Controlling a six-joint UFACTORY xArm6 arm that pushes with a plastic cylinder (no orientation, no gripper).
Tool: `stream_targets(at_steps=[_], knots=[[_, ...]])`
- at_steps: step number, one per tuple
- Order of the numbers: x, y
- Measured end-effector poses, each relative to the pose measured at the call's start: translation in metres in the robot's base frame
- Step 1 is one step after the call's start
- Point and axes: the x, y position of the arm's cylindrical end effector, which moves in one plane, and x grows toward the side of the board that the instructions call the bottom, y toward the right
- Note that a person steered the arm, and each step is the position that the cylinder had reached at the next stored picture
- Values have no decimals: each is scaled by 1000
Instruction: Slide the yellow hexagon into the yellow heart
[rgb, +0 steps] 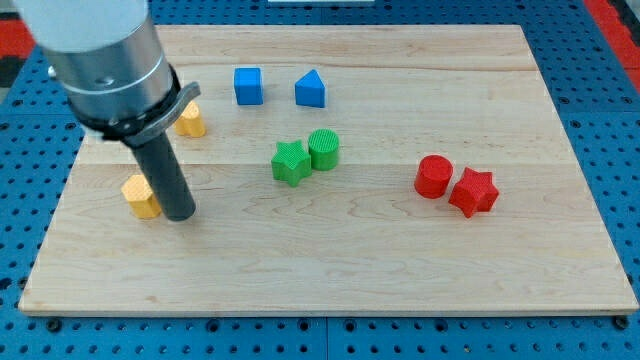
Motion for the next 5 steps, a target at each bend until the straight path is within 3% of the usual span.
stream_targets(at_steps=[1, 2, 4, 5], knots=[[53, -47], [70, -117], [15, -49], [-26, -49]])
